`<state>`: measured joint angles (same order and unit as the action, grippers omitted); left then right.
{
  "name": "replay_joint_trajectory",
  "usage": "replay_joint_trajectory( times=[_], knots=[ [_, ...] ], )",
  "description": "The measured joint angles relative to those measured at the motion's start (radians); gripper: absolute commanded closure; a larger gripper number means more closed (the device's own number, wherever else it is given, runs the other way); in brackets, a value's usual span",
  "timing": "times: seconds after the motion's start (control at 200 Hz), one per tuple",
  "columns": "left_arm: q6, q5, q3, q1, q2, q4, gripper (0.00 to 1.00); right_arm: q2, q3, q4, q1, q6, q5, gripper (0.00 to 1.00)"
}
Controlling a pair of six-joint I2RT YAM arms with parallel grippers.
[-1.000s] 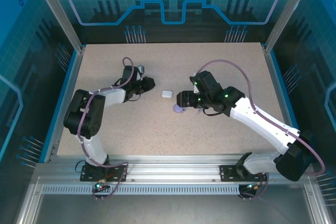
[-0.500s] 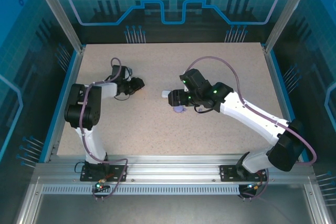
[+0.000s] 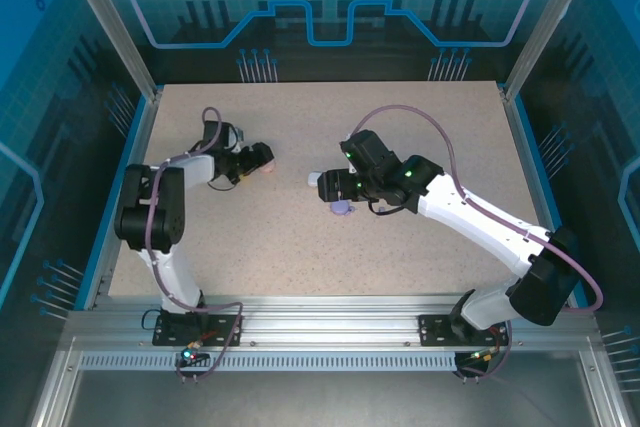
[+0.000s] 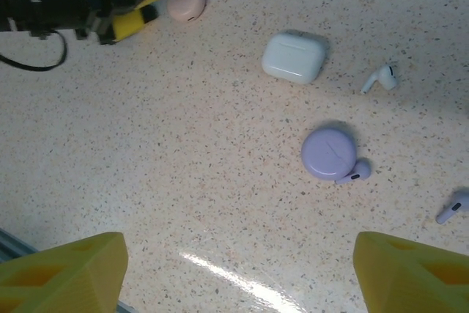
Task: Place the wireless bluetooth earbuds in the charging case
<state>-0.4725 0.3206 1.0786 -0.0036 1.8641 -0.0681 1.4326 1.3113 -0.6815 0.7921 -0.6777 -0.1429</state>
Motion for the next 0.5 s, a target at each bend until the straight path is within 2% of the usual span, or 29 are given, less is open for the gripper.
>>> replay_joint_trajectory(
  times=[0.18,0.255,0.5],
  knots=[
    [0.008,-0.059,0.016,0.023,-0.142,-0.086,0.01,0.000,0.011,-0.002,0.000,0.012,-0.018,0.07],
    [-0.001,-0.085,0.030,0.023,-0.214,-0.101,0.01,0.000,0.012,-0.003,0.000,0.015,-0.027,0.01],
    [-0.069,-0.154,0.029,0.022,-0.431,-0.087,0.01,0.033,0.024,-0.009,-0.001,0.014,-0.047,0.00]
  ],
)
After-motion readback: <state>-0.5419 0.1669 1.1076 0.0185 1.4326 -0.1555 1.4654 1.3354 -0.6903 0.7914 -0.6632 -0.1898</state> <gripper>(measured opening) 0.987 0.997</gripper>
